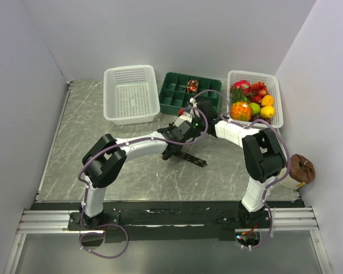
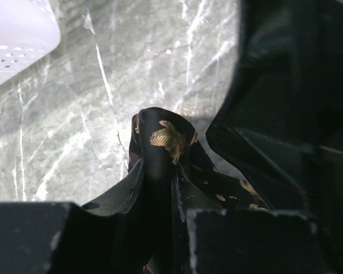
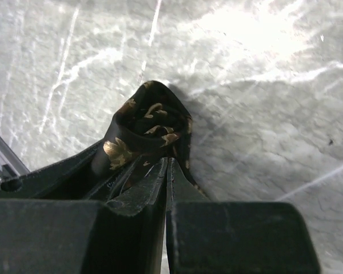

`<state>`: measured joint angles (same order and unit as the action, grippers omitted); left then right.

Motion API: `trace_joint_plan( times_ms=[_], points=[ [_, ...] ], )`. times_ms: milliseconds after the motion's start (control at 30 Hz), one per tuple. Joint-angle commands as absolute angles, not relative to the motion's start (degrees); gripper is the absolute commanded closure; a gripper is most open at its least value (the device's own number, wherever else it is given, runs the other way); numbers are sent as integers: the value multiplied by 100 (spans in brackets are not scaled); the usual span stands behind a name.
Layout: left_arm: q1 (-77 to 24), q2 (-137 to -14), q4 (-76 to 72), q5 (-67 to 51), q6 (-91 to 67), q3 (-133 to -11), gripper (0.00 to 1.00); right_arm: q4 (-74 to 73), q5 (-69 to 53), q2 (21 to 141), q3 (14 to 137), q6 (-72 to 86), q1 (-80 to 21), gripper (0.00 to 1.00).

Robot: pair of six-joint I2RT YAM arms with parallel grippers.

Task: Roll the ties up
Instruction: Roll the tie at the center of the board.

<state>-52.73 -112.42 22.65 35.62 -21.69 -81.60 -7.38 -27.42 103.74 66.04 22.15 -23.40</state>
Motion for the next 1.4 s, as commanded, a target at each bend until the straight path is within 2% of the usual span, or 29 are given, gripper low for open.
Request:
trace_joint_plan(
  times_ms=[0,133,167,267,433,533,667,767,1000,1367],
  points=[
    [-5432,-11470,2356,3700,-2153,-8271,96,-826,-2645,10029,6504,2048,-2198,93],
    [-5458,-11452,2242,3534,-2188,-8183,88,-800,-2742,9888,6355,2057,-2049,93],
    [-5467,-11461,2189,3507,-2223,-8157,82,-791,-2768,9862,6320,2057,-2022,93],
    [-5476,-11382,1970,3384,-2259,-7990,73,-712,-2900,9747,6153,2118,-1855,93],
    [-5476,-11338,1706,3235,-2303,-7743,67,-458,-3146,9555,5854,2206,-1600,93],
    [-5476,-11259,1416,3033,-2320,-7550,57,-90,-3505,9344,5634,2320,-1433,93],
    [-5476,-11031,994,2787,-2399,-7252,38,315,-3849,9150,5458,2426,-1362,93],
    [-5476,-10855,765,2672,-2452,-7058,34,500,-4121,9088,5379,2461,-1354,93],
    [-5476,-10381,194,2523,-2558,-6619,32,870,-4824,9307,5344,2593,-1371,93],
    [-5449,-9721,-597,2373,-2645,-6004,30,423,-4887,9475,5625,2356,-1476,94]
  ],
)
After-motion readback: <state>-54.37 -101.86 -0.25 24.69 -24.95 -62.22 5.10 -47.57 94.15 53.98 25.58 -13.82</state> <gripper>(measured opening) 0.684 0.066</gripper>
